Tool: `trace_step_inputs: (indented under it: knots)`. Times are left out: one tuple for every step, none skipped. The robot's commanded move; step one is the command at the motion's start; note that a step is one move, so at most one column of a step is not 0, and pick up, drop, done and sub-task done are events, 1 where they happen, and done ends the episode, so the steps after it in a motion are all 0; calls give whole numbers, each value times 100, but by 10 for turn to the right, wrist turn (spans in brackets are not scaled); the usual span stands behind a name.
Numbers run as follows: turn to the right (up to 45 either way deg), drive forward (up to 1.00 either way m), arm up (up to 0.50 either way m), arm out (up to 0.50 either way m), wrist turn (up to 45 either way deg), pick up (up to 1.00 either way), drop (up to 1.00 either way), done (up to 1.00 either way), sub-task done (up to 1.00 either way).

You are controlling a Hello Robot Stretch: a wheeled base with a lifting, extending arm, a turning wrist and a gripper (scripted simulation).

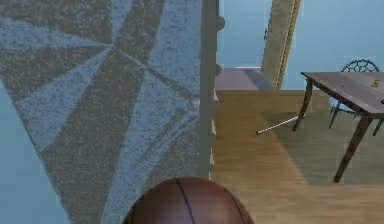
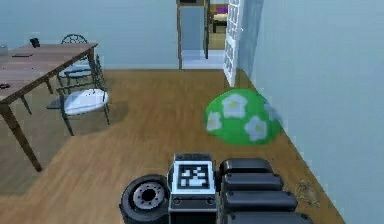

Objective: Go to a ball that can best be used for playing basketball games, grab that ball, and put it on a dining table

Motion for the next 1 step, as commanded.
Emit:
trace_step_inputs:
  knots:
    - [450,0,0,0,0,0,0,0,0]
